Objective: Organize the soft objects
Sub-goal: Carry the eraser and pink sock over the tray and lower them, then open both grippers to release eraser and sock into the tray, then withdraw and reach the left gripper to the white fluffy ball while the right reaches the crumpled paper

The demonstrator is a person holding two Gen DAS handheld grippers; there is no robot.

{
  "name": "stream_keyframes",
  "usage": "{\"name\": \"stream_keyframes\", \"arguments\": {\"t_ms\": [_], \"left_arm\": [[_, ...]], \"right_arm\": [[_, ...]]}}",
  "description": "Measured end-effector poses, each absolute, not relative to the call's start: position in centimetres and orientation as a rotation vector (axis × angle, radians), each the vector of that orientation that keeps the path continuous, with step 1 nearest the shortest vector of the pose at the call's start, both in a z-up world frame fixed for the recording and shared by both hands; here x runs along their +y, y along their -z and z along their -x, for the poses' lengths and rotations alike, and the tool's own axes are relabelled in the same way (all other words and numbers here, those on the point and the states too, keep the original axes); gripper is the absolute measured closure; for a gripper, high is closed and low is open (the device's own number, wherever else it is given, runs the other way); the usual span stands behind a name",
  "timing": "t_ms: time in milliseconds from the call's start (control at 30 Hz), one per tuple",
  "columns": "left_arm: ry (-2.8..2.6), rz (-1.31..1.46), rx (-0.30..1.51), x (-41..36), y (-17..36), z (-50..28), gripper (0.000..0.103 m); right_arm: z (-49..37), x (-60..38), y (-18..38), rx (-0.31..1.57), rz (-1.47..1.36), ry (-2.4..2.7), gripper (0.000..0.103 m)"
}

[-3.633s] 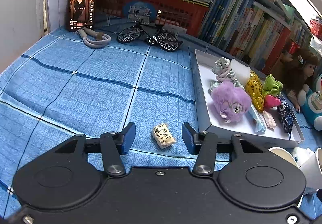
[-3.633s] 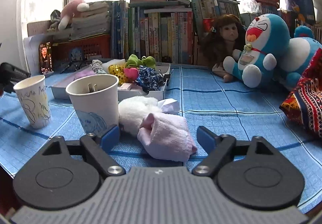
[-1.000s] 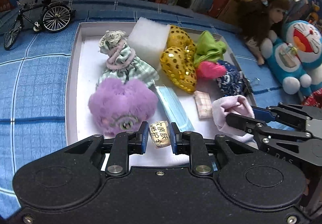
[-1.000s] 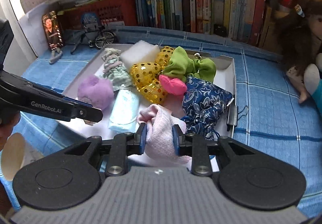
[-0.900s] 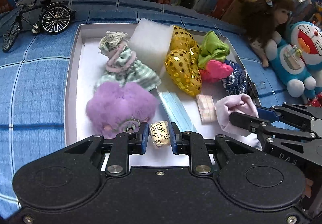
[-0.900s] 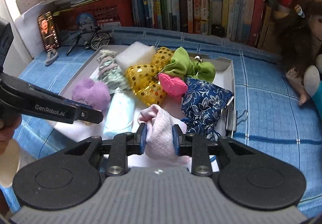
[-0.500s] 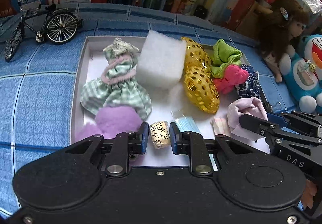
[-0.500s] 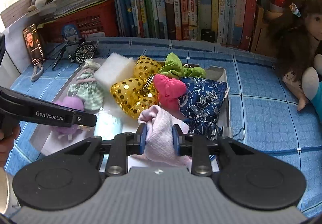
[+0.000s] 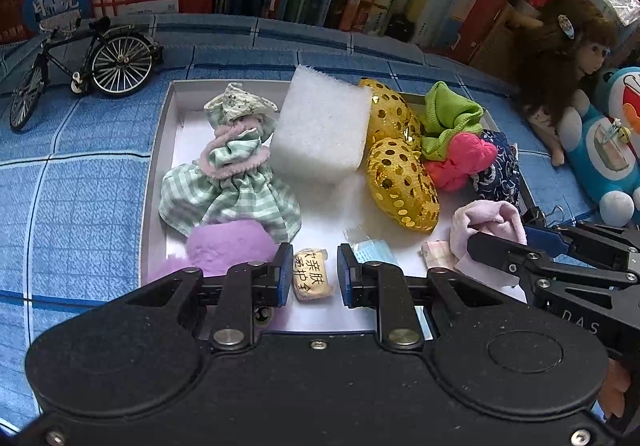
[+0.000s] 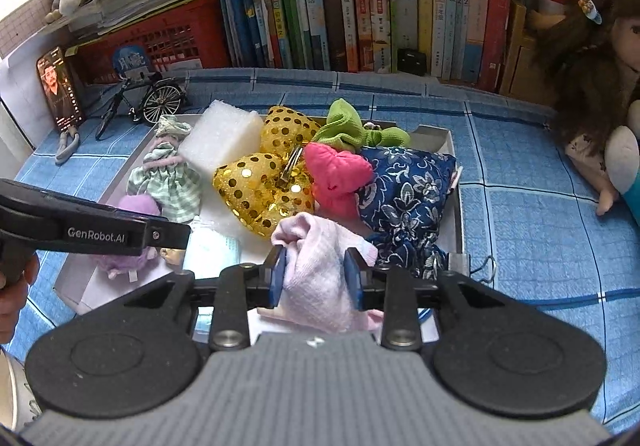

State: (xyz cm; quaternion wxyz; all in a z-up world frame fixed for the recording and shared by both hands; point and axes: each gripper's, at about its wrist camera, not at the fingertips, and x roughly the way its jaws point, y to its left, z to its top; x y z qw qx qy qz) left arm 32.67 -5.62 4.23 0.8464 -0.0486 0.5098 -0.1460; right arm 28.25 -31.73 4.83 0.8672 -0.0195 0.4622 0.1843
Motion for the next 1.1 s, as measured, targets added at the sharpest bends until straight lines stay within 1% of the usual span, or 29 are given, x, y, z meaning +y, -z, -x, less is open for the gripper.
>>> {"name": "stream_keyframes", "arguments": {"t_ms": [33,67,200,233,267,367,633,700,767,967,1033,1100], "left_arm": [[0.307,0.101,1.071,-5.6,-4.4,-32.6,0.082],[0.308,0.101,1.068,-5.6,-4.6,-32.5,0.08],[0.312,0.099,1.044,-5.3,-5.5,-31.9,0.072],[0.311,0.095,1.035,-5.3,-5.9,-31.7,0.069],[0.311,0.088,1.029,-5.4,-6.1,-31.4,0.068],[0.315,0.063,1.003,-5.6,-7.0,-30.6,0.067],[0.339,0.014,0.913,-6.5,-9.9,-27.4,0.059],[0.357,0.005,0.89,-6.8,-10.7,-26.2,0.059],[0.373,-0.005,0.865,-7.2,-11.5,-25.0,0.057],[0.446,-0.035,0.779,-8.1,-13.7,-20.4,0.054],[0.475,-0.043,0.746,-8.3,-14.4,-18.7,0.049],[0.501,-0.052,0.708,-8.5,-15.0,-16.9,0.048]], "right_arm": [[-28.2,-31.8,-4.9,0.967,0.038,-0.387,0.053],[-28.1,-31.8,-4.9,0.967,0.036,-0.388,0.051],[-27.7,-32.2,-5.4,0.961,0.021,-0.39,0.047],[-27.5,-32.3,-5.6,0.956,0.016,-0.389,0.044],[-27.4,-32.5,-5.8,0.952,0.011,-0.39,0.042],[-27.0,-32.9,-6.6,0.937,-0.003,-0.396,0.041],[-24.9,-34.3,-9.0,0.871,-0.011,-0.409,0.036],[-24.1,-34.6,-9.8,0.851,-0.01,-0.418,0.035],[-23.2,-35.0,-10.6,0.827,-0.014,-0.423,0.031],[-20.8,-36.9,-12.5,0.763,-0.035,-0.429,0.027],[-20.1,-37.8,-13.1,0.75,-0.054,-0.425,0.026],[-19.5,-38.8,-13.8,0.741,-0.078,-0.417,0.024]]}}
